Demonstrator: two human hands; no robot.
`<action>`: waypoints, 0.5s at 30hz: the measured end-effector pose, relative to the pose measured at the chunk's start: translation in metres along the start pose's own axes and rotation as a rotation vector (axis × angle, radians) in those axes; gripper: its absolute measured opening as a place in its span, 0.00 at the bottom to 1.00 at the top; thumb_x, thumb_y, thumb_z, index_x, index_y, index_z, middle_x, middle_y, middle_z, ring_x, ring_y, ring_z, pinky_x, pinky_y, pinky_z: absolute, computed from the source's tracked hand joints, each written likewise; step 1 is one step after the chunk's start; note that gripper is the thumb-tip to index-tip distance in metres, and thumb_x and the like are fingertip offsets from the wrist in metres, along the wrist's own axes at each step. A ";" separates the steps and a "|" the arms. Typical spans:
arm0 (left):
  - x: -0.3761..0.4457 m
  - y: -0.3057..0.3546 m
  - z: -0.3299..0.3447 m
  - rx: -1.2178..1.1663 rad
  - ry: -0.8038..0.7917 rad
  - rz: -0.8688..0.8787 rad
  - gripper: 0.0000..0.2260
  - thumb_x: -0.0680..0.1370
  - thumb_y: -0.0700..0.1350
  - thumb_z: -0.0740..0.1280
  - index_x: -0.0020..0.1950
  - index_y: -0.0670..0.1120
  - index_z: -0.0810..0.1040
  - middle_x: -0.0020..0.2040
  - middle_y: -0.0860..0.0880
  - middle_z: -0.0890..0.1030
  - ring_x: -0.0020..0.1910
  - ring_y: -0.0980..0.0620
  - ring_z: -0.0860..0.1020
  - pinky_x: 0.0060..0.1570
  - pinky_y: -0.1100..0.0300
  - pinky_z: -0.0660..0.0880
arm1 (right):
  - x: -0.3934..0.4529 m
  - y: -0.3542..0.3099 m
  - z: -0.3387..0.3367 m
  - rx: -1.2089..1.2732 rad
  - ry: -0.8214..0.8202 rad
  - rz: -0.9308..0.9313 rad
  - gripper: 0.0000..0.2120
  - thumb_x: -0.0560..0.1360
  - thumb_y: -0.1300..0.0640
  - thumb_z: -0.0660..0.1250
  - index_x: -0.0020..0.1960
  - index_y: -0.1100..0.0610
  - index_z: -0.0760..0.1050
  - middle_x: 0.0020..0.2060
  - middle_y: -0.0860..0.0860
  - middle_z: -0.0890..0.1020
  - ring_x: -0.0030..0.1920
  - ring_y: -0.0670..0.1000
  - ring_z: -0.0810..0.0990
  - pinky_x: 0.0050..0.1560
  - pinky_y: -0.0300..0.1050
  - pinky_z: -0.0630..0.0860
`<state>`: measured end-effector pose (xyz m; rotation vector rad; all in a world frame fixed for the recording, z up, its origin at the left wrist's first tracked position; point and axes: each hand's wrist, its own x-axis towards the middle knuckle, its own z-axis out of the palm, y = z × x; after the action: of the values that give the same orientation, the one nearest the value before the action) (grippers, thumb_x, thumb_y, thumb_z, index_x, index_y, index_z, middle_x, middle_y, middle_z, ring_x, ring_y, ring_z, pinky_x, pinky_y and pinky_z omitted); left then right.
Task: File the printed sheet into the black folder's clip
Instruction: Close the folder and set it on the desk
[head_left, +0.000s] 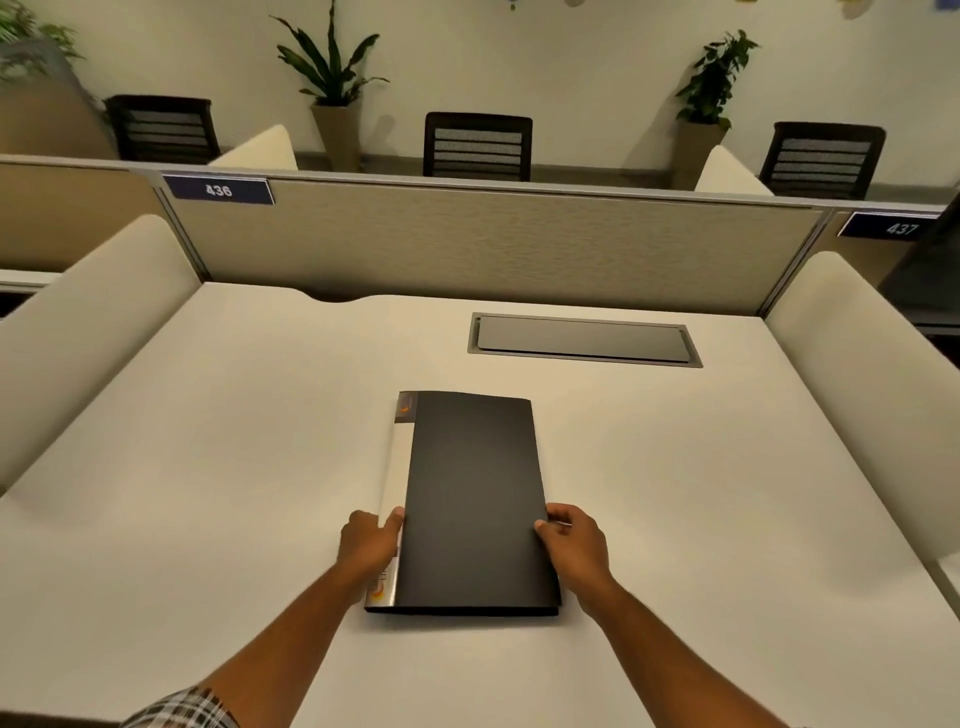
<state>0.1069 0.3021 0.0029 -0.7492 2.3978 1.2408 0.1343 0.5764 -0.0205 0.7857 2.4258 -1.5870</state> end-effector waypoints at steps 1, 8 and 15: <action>0.001 0.001 -0.002 -0.057 -0.014 -0.001 0.23 0.80 0.57 0.62 0.60 0.37 0.71 0.55 0.40 0.80 0.47 0.43 0.80 0.54 0.47 0.78 | 0.000 -0.002 0.004 0.003 0.017 0.015 0.12 0.79 0.54 0.71 0.61 0.50 0.77 0.50 0.45 0.81 0.52 0.49 0.82 0.57 0.44 0.79; 0.012 0.003 -0.013 -0.262 -0.108 0.020 0.19 0.82 0.54 0.62 0.61 0.39 0.64 0.51 0.45 0.75 0.43 0.50 0.79 0.40 0.56 0.75 | -0.003 -0.020 0.038 -0.014 0.210 0.088 0.07 0.77 0.50 0.72 0.47 0.46 0.73 0.48 0.48 0.83 0.43 0.46 0.80 0.45 0.45 0.77; 0.039 -0.002 -0.039 -0.300 -0.108 0.085 0.18 0.80 0.54 0.65 0.58 0.40 0.69 0.54 0.40 0.77 0.49 0.43 0.79 0.47 0.51 0.76 | 0.007 -0.046 0.066 0.001 0.205 0.154 0.17 0.79 0.47 0.69 0.62 0.54 0.71 0.60 0.55 0.79 0.54 0.55 0.78 0.57 0.51 0.78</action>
<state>0.0743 0.2575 0.0029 -0.6480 2.2037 1.6566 0.0949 0.5067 -0.0146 1.1575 2.4287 -1.5172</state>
